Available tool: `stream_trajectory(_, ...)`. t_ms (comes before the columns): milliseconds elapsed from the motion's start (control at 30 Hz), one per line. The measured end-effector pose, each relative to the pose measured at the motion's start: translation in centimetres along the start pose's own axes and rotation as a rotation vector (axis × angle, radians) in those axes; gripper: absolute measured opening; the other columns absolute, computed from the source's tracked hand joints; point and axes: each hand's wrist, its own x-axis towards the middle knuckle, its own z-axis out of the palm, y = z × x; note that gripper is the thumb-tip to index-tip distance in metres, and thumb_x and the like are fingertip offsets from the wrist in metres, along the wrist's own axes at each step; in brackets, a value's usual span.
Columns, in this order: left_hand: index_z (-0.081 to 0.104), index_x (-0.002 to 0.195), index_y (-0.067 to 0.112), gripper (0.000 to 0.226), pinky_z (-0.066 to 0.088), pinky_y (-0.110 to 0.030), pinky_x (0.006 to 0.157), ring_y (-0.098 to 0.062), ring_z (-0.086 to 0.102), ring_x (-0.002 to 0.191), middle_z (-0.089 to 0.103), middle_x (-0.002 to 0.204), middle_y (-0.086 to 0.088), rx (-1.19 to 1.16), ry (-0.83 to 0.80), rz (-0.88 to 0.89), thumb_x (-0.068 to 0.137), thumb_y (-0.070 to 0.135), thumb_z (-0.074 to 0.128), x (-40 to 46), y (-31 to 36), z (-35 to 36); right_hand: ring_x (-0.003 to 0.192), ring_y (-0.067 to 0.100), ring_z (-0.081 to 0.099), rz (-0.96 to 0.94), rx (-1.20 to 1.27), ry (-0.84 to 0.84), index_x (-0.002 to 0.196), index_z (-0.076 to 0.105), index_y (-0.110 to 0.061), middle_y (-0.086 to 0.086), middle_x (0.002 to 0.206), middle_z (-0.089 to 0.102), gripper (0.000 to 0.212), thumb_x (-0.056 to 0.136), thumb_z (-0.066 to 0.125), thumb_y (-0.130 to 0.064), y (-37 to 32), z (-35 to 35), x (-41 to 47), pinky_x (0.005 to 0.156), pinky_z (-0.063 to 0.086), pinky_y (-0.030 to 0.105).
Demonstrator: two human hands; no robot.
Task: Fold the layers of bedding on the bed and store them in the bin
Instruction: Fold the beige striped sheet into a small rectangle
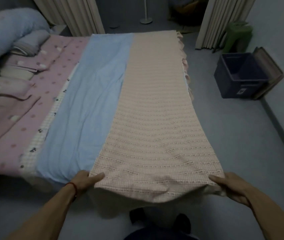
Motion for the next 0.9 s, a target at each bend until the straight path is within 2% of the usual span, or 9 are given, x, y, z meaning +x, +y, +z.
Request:
stream_trajectory(67, 0.078, 0.086, 0.004, 0.032, 0.062, -0.041, 0.078, -0.028, 0.075, 0.085, 0.078, 0.087, -0.010, -0.101, -0.002, -0.008, 0.085, 0.036, 0.079, -0.2, -0.3, 0.0, 0.105, 0.044, 0.070, -0.056, -0.012, 0.036, 0.119, 0.066, 0.009, 0.025, 0.111, 0.074, 0.033, 0.092, 0.069, -0.010, 0.0, -0.3, 0.1, 0.098, 0.053, 0.056)
stream_trajectory(167, 0.078, 0.091, 0.003, 0.045, 0.059, -0.049, 0.088, -0.029, 0.074, 0.092, 0.078, 0.091, -0.010, -0.119, 0.107, 0.000, 0.086, 0.048, 0.074, -0.4, -1.7, -0.2, 0.101, 0.033, 0.073, -0.155, -0.017, 0.075, 0.116, 0.069, 0.000, 0.015, 0.109, 0.077, 0.033, 0.097, 0.064, -0.026, 1.1, -0.4, 0.0, 0.085, 0.060, 0.042)
stream_trajectory(267, 0.078, 0.085, 0.004, 0.051, 0.060, -0.051, 0.085, -0.028, 0.074, 0.090, 0.078, 0.085, -0.008, -0.057, 0.153, -0.027, 0.082, 0.055, 0.075, -0.2, -3.3, -0.3, 0.099, 0.025, 0.075, -0.149, -0.165, 0.018, 0.117, 0.070, -0.013, 0.006, 0.110, 0.078, 0.049, 0.081, 0.079, -0.045, 2.2, -0.3, -0.7, 0.079, 0.059, 0.034)
stream_trajectory(367, 0.079, 0.086, 0.003, 0.037, 0.059, -0.037, 0.075, -0.021, 0.072, 0.080, 0.078, 0.082, -0.007, -0.019, 0.074, 0.014, 0.091, 0.039, 0.072, -1.4, -3.3, 0.0, 0.101, 0.028, 0.074, -0.050, -0.034, -0.042, 0.124, 0.066, -0.002, 0.013, 0.114, 0.076, 0.047, 0.083, 0.077, -0.023, 2.9, -1.2, -0.7, 0.080, 0.062, 0.035)
stream_trajectory(433, 0.079, 0.092, 0.003, 0.032, 0.057, -0.039, 0.076, -0.024, 0.072, 0.084, 0.078, 0.092, -0.012, -0.042, -0.028, 0.036, 0.094, 0.033, 0.068, -1.9, -3.8, 0.4, 0.106, 0.032, 0.073, 0.059, 0.070, -0.092, 0.127, 0.063, 0.001, 0.017, 0.119, 0.073, 0.039, 0.091, 0.068, -0.013, 3.0, -1.2, -1.5, 0.085, 0.062, 0.039)
stream_trajectory(567, 0.077, 0.100, 0.003, 0.034, 0.048, -0.031, 0.069, -0.020, 0.065, 0.080, 0.077, 0.096, -0.015, -0.129, 0.016, 0.002, 0.098, 0.034, 0.062, -2.4, -5.5, 0.9, 0.115, 0.037, 0.068, 0.128, 0.100, -0.118, 0.129, 0.063, 0.002, 0.022, 0.126, 0.069, 0.046, 0.089, 0.070, -0.019, 4.3, -1.2, -1.9, 0.103, 0.051, 0.049)
stream_trajectory(667, 0.077, 0.098, 0.003, 0.039, 0.052, -0.041, 0.076, -0.023, 0.061, 0.082, 0.076, 0.094, -0.015, -0.125, 0.066, -0.010, 0.097, 0.040, 0.063, -2.5, -6.5, 0.8, 0.109, 0.033, 0.071, 0.078, -0.011, -0.050, 0.123, 0.066, -0.001, 0.019, 0.121, 0.072, 0.087, 0.057, 0.096, -0.048, 5.4, -1.1, -1.6, 0.092, 0.059, 0.042)
stream_trajectory(767, 0.076, 0.089, 0.003, 0.046, 0.056, -0.051, 0.084, -0.027, 0.065, 0.083, 0.076, 0.093, -0.016, -0.077, 0.133, -0.036, 0.092, 0.048, 0.067, -2.0, -7.8, 1.2, 0.105, 0.029, 0.073, 0.020, -0.077, 0.033, 0.119, 0.069, -0.007, 0.011, 0.114, 0.076, 0.111, 0.030, 0.095, -0.067, 7.1, -1.2, -1.2, 0.091, 0.057, 0.041)
stream_trajectory(900, 0.062, 0.060, 0.004, 0.070, 0.042, -0.034, 0.061, -0.017, 0.046, 0.062, 0.056, 0.058, -0.004, -0.022, 0.233, -0.055, 0.065, 0.074, 0.062, -1.1, -9.3, 1.8, 0.099, 0.027, 0.074, -0.002, -0.137, 0.129, 0.123, 0.070, -0.004, 0.006, 0.106, 0.078, 0.085, 0.057, 0.093, -0.051, 7.6, -0.5, -1.8, 0.079, 0.058, 0.034)
